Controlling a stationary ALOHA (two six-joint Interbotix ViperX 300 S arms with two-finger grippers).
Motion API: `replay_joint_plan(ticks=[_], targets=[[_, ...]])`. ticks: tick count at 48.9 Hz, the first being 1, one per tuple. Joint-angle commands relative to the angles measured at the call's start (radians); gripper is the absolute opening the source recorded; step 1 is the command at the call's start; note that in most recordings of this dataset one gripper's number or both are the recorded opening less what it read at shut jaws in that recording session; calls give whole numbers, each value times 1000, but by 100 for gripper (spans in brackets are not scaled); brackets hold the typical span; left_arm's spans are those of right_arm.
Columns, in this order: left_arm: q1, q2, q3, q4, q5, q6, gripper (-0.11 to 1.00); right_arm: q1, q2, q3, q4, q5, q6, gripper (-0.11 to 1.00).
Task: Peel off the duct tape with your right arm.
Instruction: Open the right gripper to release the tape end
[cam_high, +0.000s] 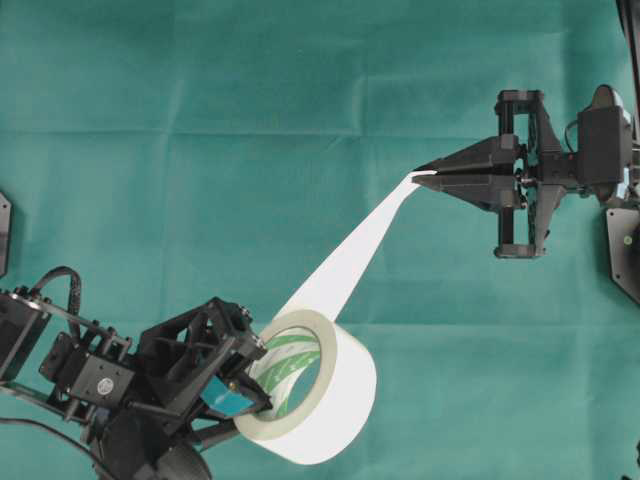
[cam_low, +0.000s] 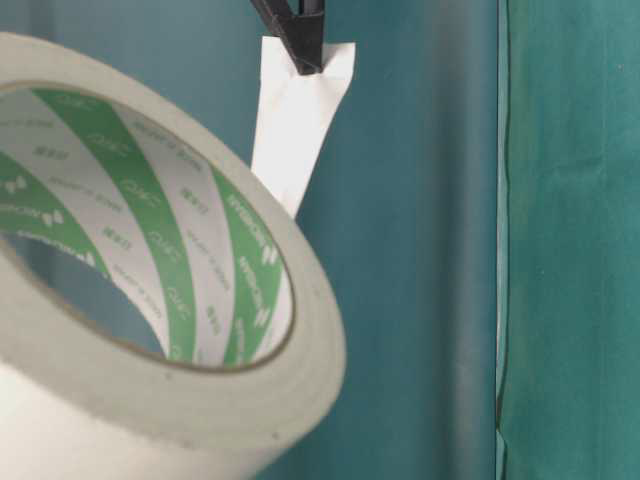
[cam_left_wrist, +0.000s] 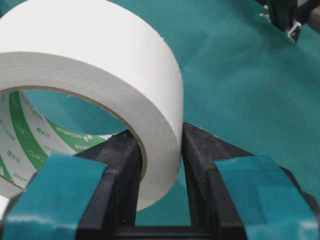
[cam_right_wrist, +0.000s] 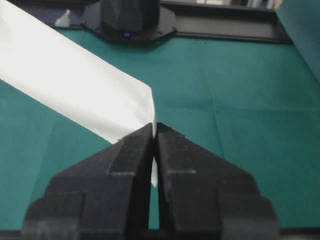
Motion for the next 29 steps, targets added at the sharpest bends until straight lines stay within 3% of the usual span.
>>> replay_joint_plan(ticks=[1,7,12,16,24,29], targets=[[-32,-46,-15,-9,-12,-3,21,-32,-9,-6,6,18,2,-10],[-26,-43,-12,-9,-12,-3,21,-32,-12,-3,6,20,2,-6],[-23,-40,-9,-9,-12,-5,21,-32,-14,0,5,17,2,5],[-21,-38,-9,-9,-12,-5,21,-34,-20,6,6,15,2,21],[-20,-38,-9,-11,-12,-5,21,-32,-43,20,6,15,2,64],[-14,-37,-8,-9,-12,-5,21,-32,-63,35,5,14,3,59]])
